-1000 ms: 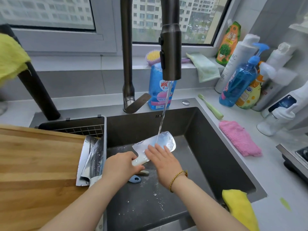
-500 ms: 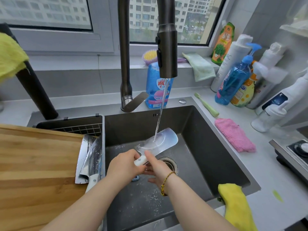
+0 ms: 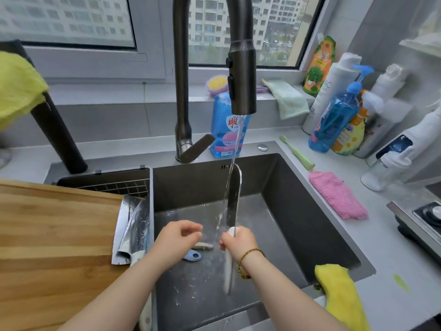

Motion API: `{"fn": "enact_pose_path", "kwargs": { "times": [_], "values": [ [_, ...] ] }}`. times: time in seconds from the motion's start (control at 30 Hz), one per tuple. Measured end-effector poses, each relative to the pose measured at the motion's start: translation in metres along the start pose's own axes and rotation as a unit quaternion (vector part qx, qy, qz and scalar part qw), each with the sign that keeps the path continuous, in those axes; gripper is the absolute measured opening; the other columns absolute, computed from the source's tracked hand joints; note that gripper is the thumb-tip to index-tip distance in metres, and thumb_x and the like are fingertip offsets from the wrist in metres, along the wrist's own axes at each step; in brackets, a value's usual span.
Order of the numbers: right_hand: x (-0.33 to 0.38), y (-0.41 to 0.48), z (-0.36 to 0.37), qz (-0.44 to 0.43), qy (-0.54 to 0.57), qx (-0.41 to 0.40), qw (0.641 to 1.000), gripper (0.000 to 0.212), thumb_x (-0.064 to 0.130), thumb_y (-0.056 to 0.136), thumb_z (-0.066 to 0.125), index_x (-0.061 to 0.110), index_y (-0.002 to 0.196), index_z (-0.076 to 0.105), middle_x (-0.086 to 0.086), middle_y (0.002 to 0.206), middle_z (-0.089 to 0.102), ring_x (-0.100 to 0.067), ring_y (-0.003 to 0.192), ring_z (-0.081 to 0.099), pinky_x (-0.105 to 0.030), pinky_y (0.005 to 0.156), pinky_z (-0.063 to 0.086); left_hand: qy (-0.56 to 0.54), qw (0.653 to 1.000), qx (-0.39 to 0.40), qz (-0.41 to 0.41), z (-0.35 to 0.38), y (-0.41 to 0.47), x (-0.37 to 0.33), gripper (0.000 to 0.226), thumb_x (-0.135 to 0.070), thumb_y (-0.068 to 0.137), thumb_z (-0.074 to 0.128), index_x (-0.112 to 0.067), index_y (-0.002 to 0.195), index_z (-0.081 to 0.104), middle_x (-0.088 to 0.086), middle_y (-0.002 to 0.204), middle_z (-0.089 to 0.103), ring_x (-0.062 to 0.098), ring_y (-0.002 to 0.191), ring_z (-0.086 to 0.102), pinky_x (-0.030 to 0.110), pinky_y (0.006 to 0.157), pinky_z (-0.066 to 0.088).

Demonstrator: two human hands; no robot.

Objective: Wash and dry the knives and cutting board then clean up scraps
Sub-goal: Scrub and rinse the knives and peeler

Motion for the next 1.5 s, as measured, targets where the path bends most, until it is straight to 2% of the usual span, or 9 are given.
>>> {"fn": "enact_pose_path", "kwargs": {
  "times": [0.13, 0.3, 0.57, 0.67, 0.83, 1.0, 1.17, 1.3, 1.5],
  "values": [
    [0.005, -0.01, -0.014, -0.022, -0.145, -0.026, 0.989, 0.016, 0.018, 0.09, 0.041, 0.013, 0.075, 0.045, -0.01, 0.089, 0.057, -0.027, 0.085, 0.052, -0.023, 0.067, 0.033, -0.063, 0.998, 0.006, 0.01, 0.005, 0.005, -0.028, 0.038, -0.03, 0.088, 0.058, -0.015, 0.123, 0.056, -0.002, 0.113, 0.062, 0.013, 0.109, 0.058, 0.029, 0.1, 0.042],
    [0.02, -0.019, -0.021, -0.065, -0.299, -0.058, 0.95, 0.026, 0.028, 0.094, 0.04, 0.01, 0.111, 0.049, -0.008, 0.115, 0.061, -0.029, 0.107, 0.057, -0.029, 0.081, 0.043, -0.162, 0.985, -0.054, -0.024, 0.011, 0.01, -0.038, 0.011, -0.021, 0.089, 0.058, -0.013, 0.089, 0.065, -0.003, 0.079, 0.067, 0.012, 0.078, 0.063, 0.03, 0.083, 0.054],
    [0.013, -0.006, -0.035, -0.076, -0.254, 0.015, 0.964, 0.028, 0.032, 0.086, 0.053, 0.022, 0.065, 0.036, 0.003, 0.079, 0.052, -0.024, 0.086, 0.048, -0.026, 0.06, 0.032, -0.338, 0.934, -0.038, -0.113, 0.027, 0.015, -0.017, 0.012, -0.007, 0.094, 0.048, -0.005, 0.089, 0.059, 0.006, 0.081, 0.064, 0.013, 0.073, 0.062, 0.017, 0.062, 0.053],
    [0.019, -0.005, -0.044, -0.093, -0.344, -0.002, 0.934, 0.022, 0.033, 0.089, 0.047, 0.016, 0.102, 0.052, -0.004, 0.11, 0.061, -0.026, 0.104, 0.055, -0.028, 0.079, 0.041, -0.339, 0.93, -0.031, -0.136, 0.031, 0.019, -0.011, 0.022, -0.016, 0.098, 0.04, -0.002, 0.1, 0.057, 0.009, 0.082, 0.064, 0.015, 0.073, 0.062, 0.021, 0.064, 0.053],
    [0.016, -0.001, -0.058, -0.084, -0.397, -0.042, 0.913, 0.028, 0.03, 0.089, 0.047, 0.015, 0.113, 0.049, -0.006, 0.115, 0.061, -0.026, 0.106, 0.057, -0.03, 0.083, 0.044, 0.011, 0.984, -0.18, 0.001, 0.004, 0.008, -0.019, 0.036, -0.012, 0.092, 0.051, -0.003, 0.127, 0.048, 0.01, 0.122, 0.054, 0.024, 0.113, 0.052, 0.032, 0.094, 0.041],
    [0.018, 0.0, -0.059, -0.096, -0.422, -0.04, 0.901, 0.028, 0.031, 0.089, 0.047, 0.016, 0.112, 0.05, -0.005, 0.115, 0.061, -0.025, 0.106, 0.058, -0.031, 0.083, 0.044, 0.356, 0.865, -0.107, 0.338, 0.077, -0.01, -0.062, 0.055, -0.017, 0.065, 0.045, -0.01, 0.119, 0.045, 0.01, 0.117, 0.065, 0.025, 0.115, 0.049, 0.035, 0.107, 0.023],
    [0.017, -0.003, -0.062, -0.107, -0.42, -0.038, 0.9, 0.021, 0.029, 0.088, 0.047, 0.017, 0.105, 0.05, -0.005, 0.112, 0.061, -0.025, 0.103, 0.059, -0.029, 0.079, 0.042, 0.465, 0.842, -0.034, 0.27, 0.072, 0.014, -0.047, 0.078, -0.019, 0.058, 0.065, -0.008, 0.131, 0.041, 0.008, 0.134, 0.052, 0.019, 0.13, 0.04, 0.028, 0.113, 0.001],
    [0.018, -0.006, -0.063, -0.112, -0.42, -0.033, 0.9, 0.012, 0.029, 0.088, 0.047, 0.02, 0.092, 0.041, -0.004, 0.111, 0.061, -0.025, 0.102, 0.059, -0.028, 0.078, 0.041, 0.472, 0.854, -0.087, 0.199, 0.04, 0.029, -0.048, 0.076, -0.019, 0.09, 0.044, -0.008, 0.147, -0.004, 0.006, 0.155, -0.011, 0.017, 0.143, -0.01, 0.027, 0.104, -0.023],
    [0.029, -0.005, -0.056, -0.131, -0.405, -0.033, 0.904, 0.011, 0.028, 0.088, 0.047, 0.021, 0.096, 0.046, -0.003, 0.111, 0.062, -0.023, 0.104, 0.058, -0.029, 0.082, 0.043, 0.478, 0.817, 0.022, 0.321, 0.089, 0.01, -0.053, 0.066, -0.027, 0.066, 0.046, -0.01, 0.13, 0.049, 0.008, 0.135, 0.052, 0.02, 0.124, 0.05, 0.032, 0.11, 0.028]
  ]
}}
Point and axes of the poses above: each hand's wrist, its own y-axis towards the middle knuckle, its own z-axis out of the palm, x = y × z, the point moved 10 cm from there along y, towards the middle knuckle
